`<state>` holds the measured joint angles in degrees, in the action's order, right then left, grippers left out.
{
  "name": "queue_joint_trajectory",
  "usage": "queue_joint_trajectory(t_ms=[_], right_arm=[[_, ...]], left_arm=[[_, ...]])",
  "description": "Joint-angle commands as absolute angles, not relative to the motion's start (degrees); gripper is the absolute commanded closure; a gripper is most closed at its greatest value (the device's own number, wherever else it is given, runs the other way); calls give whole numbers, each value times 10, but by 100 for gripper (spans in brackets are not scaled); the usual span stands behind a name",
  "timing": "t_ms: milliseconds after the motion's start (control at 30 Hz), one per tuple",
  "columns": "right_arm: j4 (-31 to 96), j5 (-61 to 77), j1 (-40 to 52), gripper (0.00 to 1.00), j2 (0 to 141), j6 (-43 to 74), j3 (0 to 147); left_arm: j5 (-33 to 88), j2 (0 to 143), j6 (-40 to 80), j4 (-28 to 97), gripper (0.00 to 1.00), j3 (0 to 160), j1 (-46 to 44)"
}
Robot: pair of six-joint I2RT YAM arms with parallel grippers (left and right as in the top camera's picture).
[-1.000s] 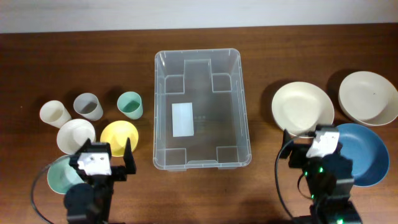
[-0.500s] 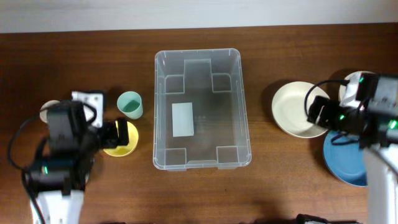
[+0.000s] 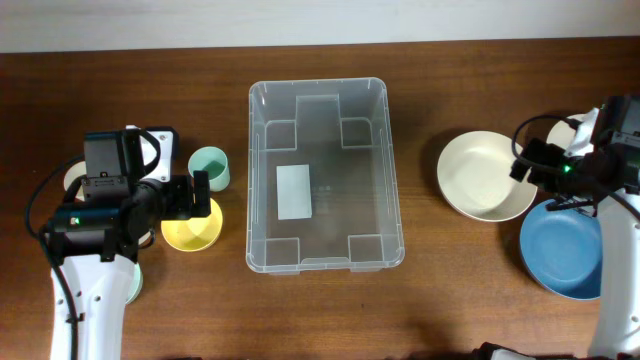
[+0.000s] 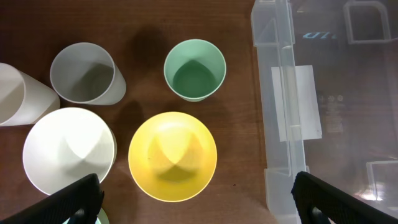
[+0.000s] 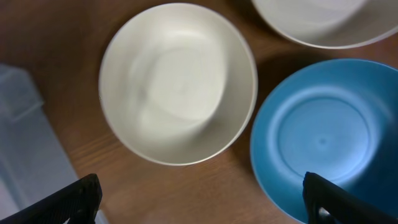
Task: Pack container
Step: 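Move the right gripper to the cream bowl's rim and grasp it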
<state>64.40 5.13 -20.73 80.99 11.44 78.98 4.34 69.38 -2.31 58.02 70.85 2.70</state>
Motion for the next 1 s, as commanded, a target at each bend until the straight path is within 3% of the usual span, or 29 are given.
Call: queue_joint_trajectory(t_ms=[0,233,433,967], right_arm=[[641,19,-218,1,816,132,805],[624,30,-218,1,837,129,805],[529,19,-218,1,857,86,804],[493,12,-218,3,1068,62,804]], left_arm=[[54,695,-19,579,1,719,28],[54,695,-19,577,1,719,28],[54,695,-19,577,1,719,28],[52,695,-19,575,1,719,28]])
